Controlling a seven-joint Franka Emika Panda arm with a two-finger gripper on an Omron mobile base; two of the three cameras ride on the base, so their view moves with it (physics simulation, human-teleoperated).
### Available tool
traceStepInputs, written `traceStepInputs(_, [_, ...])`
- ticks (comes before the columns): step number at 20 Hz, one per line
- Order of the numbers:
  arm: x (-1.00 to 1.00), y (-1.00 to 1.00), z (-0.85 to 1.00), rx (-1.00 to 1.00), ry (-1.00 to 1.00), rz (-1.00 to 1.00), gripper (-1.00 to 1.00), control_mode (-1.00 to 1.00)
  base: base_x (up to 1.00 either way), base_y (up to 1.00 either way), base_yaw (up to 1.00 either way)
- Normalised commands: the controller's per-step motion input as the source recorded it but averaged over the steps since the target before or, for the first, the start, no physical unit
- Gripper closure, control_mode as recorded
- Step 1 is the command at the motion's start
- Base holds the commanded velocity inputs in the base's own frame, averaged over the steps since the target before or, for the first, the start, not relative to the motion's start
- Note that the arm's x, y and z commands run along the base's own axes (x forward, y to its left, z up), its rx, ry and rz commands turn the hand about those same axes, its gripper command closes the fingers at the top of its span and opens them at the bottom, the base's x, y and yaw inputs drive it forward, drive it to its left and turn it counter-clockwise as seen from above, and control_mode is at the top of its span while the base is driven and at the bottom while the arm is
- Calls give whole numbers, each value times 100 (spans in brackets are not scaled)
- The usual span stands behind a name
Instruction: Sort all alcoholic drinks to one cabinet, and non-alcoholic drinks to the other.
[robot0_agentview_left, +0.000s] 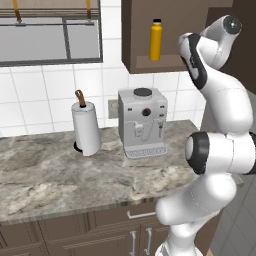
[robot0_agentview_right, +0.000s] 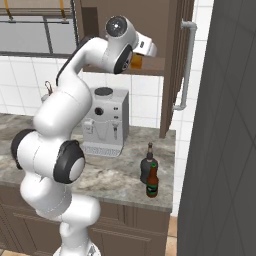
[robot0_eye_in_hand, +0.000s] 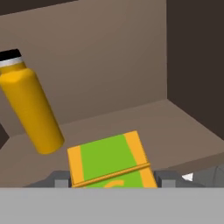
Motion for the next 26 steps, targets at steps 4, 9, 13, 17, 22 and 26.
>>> traceStepInputs(4, [22,0,-7,2,0,0,100,-100,0,0,0])
traceStepInputs(9, [19,0,-7,1,0,0,100,-100,0,0,0])
traceStepInputs(13, [21,0,-3,1,0,0,100,-100,0,0,0])
traceStepInputs(17, [23,0,-1,1,0,0,100,-100,0,0,0])
traceStepInputs(22, [23,0,0,0,0,0,100,-100,0,0,0])
traceStepInputs(26, [18,0,-1,0,0,0,100,-100,0,0,0])
